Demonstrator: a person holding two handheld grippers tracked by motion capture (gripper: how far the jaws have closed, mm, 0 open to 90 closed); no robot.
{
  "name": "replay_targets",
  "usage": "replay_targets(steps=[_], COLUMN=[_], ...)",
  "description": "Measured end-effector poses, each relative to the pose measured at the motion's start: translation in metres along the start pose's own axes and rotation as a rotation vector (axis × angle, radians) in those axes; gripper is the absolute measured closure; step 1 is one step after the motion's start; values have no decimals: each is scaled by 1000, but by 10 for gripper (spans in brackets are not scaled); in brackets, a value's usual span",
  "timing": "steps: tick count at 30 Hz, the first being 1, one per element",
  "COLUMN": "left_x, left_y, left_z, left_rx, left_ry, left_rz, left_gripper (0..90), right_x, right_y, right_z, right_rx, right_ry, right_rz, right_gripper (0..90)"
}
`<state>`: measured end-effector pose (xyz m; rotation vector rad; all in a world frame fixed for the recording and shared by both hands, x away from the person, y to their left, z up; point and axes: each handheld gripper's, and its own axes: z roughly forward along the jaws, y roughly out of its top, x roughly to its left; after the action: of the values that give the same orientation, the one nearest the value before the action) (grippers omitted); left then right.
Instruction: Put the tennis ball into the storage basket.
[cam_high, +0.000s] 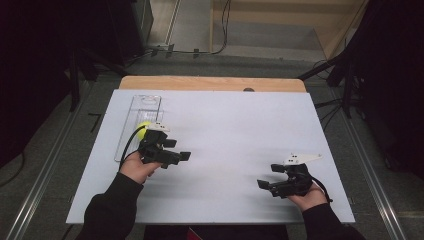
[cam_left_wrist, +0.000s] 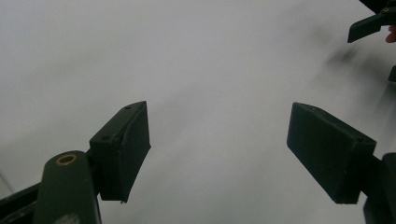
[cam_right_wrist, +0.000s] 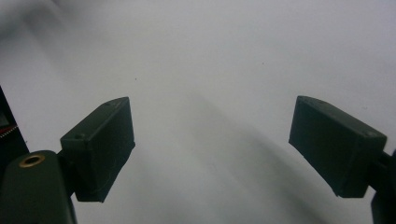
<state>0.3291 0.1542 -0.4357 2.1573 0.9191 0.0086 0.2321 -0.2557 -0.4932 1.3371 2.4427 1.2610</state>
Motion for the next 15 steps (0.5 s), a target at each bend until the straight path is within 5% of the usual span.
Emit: replay_targets(steps=[15], left_x=[-6], left_y=[-27], left_z=[-4], left_rx=[-6], left_ry=[-40], left_rz=[61], left_gripper=[223], right_x=[0], right_y=[0], right_z=[0], right_rx=[5], right_ry=[7], right_rz=[18], right_gripper=[122])
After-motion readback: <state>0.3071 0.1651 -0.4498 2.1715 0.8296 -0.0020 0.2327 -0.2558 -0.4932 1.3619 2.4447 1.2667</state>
